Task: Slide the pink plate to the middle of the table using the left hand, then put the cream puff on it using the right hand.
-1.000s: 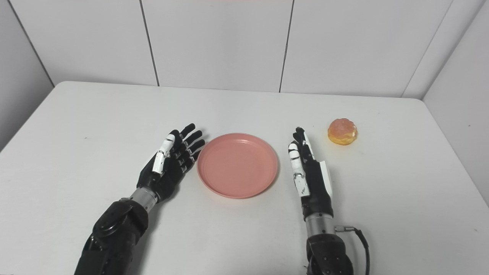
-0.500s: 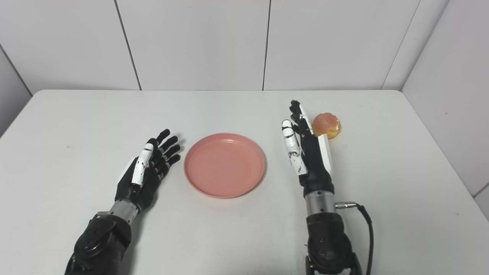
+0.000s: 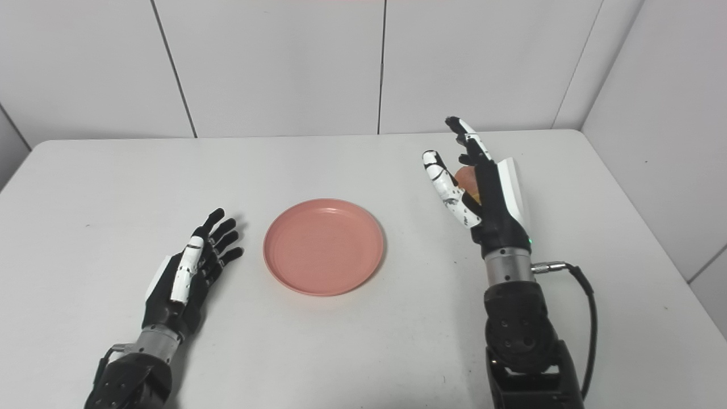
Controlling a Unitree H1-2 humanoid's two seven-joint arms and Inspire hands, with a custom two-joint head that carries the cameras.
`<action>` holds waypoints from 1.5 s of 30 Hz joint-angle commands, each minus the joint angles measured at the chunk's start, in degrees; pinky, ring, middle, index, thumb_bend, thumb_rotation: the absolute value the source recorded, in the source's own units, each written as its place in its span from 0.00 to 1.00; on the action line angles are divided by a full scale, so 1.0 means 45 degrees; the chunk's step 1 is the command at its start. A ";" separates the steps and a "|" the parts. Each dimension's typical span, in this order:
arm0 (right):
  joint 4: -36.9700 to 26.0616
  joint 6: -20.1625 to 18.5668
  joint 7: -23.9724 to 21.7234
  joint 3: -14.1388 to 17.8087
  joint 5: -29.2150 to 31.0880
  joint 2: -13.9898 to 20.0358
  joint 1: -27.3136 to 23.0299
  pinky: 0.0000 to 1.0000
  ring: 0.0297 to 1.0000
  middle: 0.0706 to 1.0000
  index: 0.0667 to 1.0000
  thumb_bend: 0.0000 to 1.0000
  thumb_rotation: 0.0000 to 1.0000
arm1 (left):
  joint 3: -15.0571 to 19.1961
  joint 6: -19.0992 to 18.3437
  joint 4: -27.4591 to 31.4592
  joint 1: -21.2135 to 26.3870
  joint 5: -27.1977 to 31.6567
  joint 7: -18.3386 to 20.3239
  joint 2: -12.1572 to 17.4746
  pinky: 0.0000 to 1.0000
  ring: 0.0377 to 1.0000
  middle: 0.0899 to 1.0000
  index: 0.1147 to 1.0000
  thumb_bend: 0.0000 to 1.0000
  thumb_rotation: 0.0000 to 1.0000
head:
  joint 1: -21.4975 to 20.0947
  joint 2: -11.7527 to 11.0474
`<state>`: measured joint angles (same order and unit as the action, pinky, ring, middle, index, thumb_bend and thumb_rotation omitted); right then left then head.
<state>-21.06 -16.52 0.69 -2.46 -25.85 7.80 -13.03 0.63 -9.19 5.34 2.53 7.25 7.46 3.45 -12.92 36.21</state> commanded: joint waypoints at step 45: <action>0.5462 -0.1236 -0.3269 -0.1398 -0.3325 0.3904 -0.4573 0.70 0.87 0.95 0.92 0.83 0.35 | 0.0009 0.1433 -0.0356 -0.1041 0.0558 0.0507 0.0335 0.93 0.92 0.92 0.90 0.45 1.00 | -0.0753 -0.0294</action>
<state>3.61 -23.10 -15.61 -9.06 -40.63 24.22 -29.89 0.71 -1.99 4.35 -0.74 9.73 9.54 4.47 -16.35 34.89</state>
